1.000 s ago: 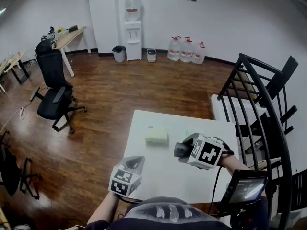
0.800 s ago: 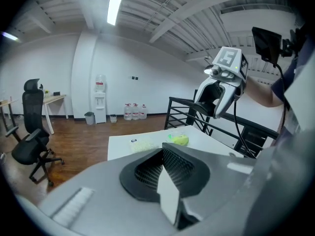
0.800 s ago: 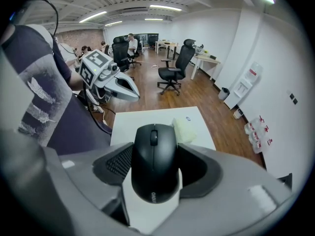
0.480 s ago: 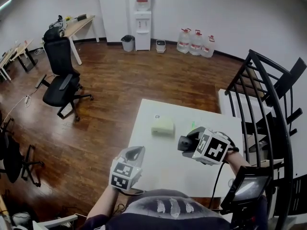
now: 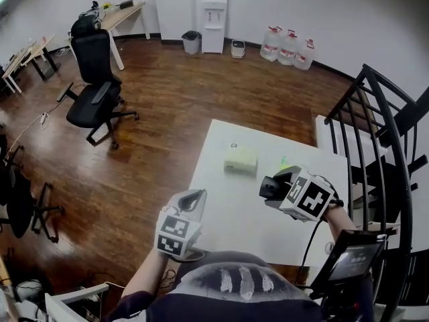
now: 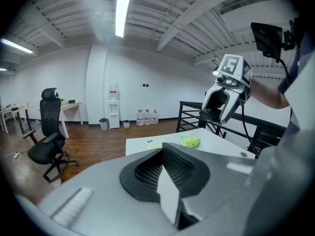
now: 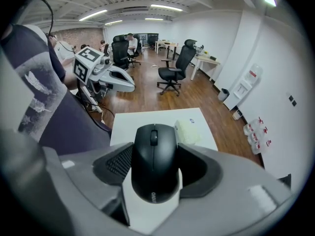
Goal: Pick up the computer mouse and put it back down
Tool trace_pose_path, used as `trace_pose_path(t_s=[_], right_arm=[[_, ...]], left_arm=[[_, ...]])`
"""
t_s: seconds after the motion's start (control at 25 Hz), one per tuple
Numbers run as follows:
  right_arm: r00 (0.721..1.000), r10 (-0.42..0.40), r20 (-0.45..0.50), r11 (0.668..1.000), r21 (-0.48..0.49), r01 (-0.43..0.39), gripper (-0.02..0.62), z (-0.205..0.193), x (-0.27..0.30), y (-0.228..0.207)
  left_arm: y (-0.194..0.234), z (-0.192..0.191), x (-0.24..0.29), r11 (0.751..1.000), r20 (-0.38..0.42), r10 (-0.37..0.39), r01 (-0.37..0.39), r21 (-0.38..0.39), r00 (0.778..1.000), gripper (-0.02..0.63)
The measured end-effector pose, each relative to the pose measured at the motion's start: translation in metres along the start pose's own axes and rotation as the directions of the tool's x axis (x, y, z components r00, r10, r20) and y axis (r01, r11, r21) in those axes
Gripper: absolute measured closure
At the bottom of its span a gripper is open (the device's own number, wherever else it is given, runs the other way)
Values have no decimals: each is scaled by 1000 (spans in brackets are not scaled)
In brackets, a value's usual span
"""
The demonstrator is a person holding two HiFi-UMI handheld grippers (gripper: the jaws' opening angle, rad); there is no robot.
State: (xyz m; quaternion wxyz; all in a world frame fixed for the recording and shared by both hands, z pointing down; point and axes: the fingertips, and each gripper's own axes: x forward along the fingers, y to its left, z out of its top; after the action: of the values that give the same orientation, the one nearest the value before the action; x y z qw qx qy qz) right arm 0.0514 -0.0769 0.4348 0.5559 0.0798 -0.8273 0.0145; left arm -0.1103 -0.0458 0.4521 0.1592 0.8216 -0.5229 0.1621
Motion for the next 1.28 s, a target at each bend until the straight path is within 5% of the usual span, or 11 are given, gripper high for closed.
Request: trace_pose_path(t_s=[0.32,0.72,1.28], right_arm=[[1000,-9,-3,1000,15,9,307,24,8,7],[997,-72,9,995,64,72,307,16,1,20],[983,-178,53,982,79,173,307,-40,-65,47]], left_arm=[[25,2,-12,999,7,-13,12,42,1000,589],[8,-3,-1,995,4,-82,82,55,997,589],[-102,-21,-22,991,-43,-123,125,46,991,589]])
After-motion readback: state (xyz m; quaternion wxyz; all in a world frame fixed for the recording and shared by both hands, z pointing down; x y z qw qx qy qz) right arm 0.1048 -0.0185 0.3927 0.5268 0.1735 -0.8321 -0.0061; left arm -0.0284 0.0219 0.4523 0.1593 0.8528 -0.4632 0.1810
